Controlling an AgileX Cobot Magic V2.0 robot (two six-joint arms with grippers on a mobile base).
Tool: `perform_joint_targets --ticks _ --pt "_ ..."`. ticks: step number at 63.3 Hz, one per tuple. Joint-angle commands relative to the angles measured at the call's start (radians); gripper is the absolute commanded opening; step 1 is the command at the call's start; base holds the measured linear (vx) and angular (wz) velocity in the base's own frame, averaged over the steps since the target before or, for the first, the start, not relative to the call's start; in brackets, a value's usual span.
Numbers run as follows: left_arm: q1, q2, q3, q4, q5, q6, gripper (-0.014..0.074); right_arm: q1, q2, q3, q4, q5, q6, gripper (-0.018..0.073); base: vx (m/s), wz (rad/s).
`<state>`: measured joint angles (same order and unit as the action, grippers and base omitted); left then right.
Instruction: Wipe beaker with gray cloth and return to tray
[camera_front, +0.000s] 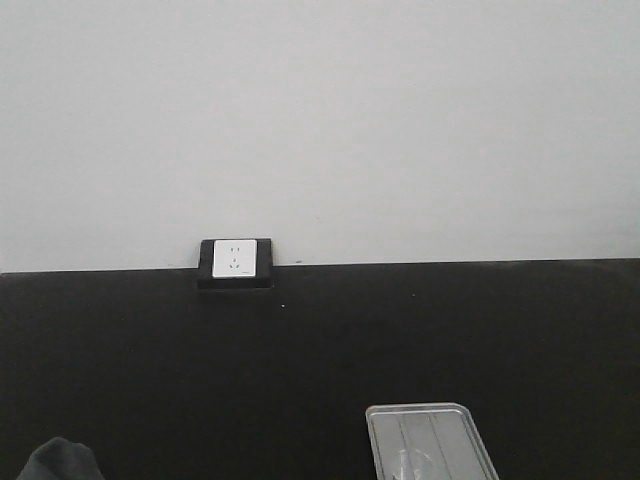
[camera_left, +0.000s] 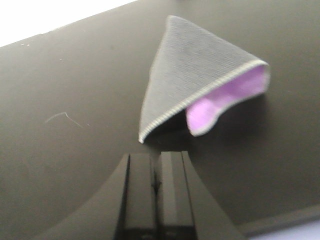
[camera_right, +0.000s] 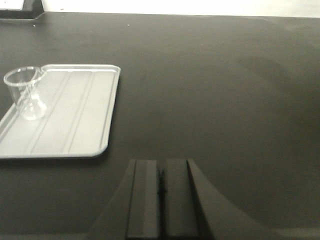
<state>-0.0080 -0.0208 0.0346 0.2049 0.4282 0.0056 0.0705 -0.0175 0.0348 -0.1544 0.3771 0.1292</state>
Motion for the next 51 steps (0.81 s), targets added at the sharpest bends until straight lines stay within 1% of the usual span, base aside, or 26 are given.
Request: perform_joint_targets --ticks 1,19,39,41,49,51 --pt "0.001 -0.016 0.016 0.003 -0.078 -0.006 -0.0006 -0.005 0.0 0.0 -0.013 -0.077 -0.011 -0.0008 0.2 0.14" --pt "0.001 -0.016 0.016 0.003 -0.078 -0.006 -0.0006 -0.005 0.0 0.0 -0.013 -0.077 -0.011 -0.0008 0.14 0.1" --pt "0.001 -0.016 0.016 0.003 -0.078 -0.006 -0.0006 -0.005 0.0 0.0 -0.014 -0.077 -0.011 -0.0008 0.04 0.03" --pt "0.001 -0.016 0.016 0.003 -0.078 -0.006 -0.0006 -0.005 0.0 0.0 -0.023 -0.077 -0.012 -0.0008 0.0 0.0" --pt "0.001 -0.016 0.016 0.003 -0.078 -0.006 -0.0006 -0.005 0.0 0.0 -0.139 -0.075 -0.027 -0.0008 0.0 0.0" --pt "0.001 -0.016 0.016 0.005 -0.077 -0.006 -0.0006 -0.005 0.0 0.0 -0.155 -0.075 -0.027 -0.0008 0.0 0.0"
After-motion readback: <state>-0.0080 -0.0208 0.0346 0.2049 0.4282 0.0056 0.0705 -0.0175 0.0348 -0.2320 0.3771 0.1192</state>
